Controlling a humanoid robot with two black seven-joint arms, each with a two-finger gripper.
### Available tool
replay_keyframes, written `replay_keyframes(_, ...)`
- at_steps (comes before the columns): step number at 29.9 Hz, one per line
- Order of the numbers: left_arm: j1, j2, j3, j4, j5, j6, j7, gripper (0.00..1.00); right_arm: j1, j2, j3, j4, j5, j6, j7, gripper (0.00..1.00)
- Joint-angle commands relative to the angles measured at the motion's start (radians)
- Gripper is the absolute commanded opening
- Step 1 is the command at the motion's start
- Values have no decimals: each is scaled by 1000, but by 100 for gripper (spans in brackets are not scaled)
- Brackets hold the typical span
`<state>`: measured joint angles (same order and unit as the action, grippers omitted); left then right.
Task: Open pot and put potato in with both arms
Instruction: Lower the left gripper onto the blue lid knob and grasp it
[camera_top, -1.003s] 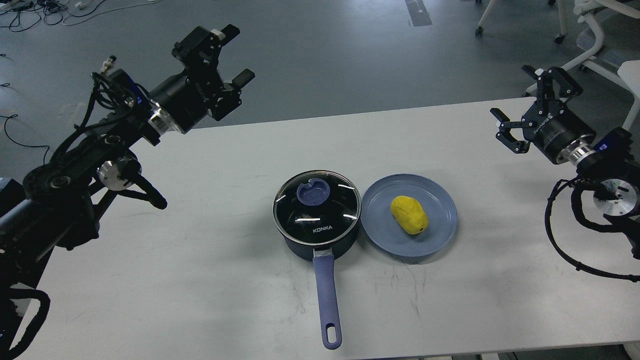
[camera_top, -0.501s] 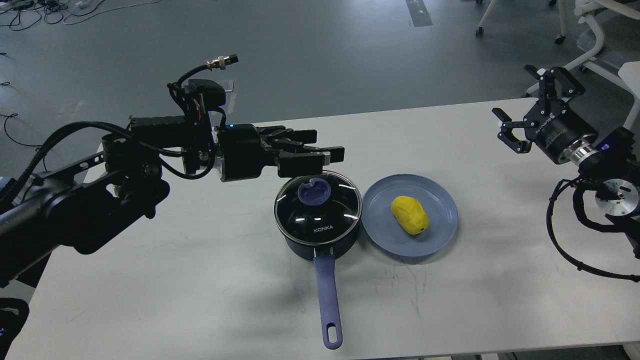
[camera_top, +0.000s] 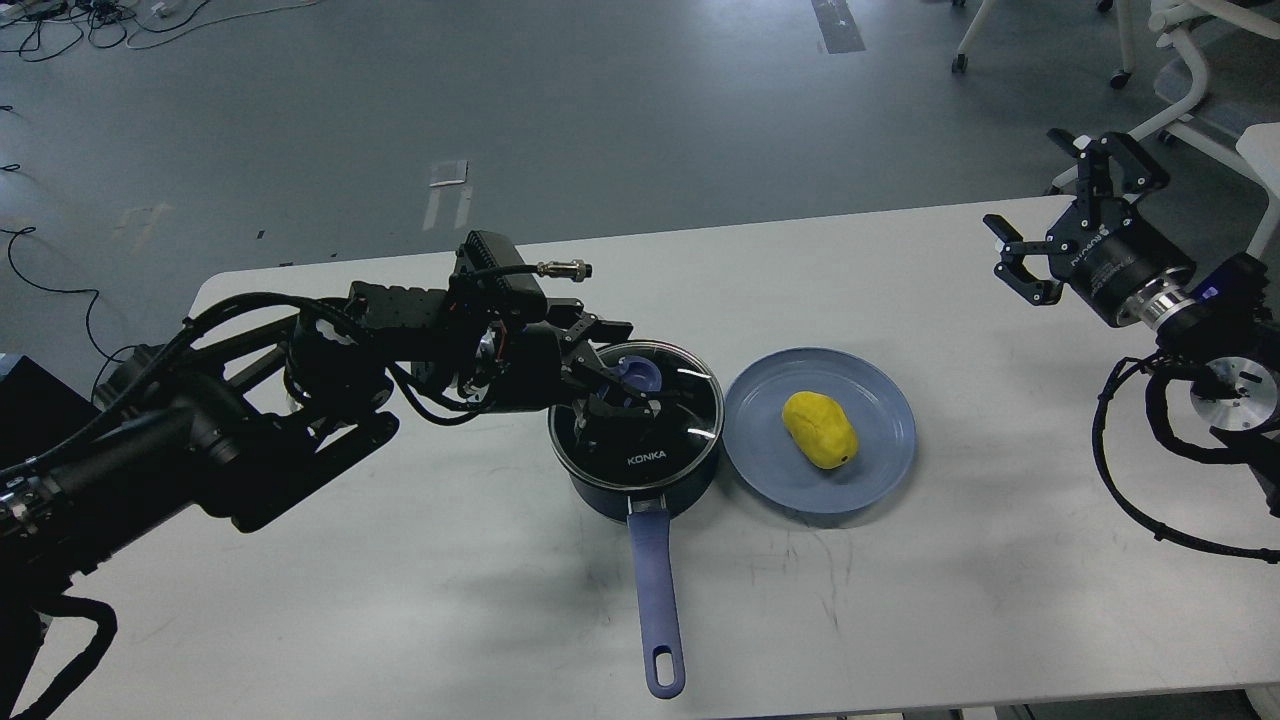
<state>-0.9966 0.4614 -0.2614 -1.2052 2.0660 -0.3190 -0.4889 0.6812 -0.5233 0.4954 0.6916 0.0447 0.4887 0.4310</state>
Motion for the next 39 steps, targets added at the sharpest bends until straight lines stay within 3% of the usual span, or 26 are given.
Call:
replay_keyframes(1, 10, -12, -1, 24, 22, 0, 0, 98, -2, 0, 0, -1, 0, 0, 2, 100)
replay_keyframes(39, 70, -29, -2, 72, 26, 57, 0, 91, -9, -11, -5, 0, -6, 0, 2, 100)
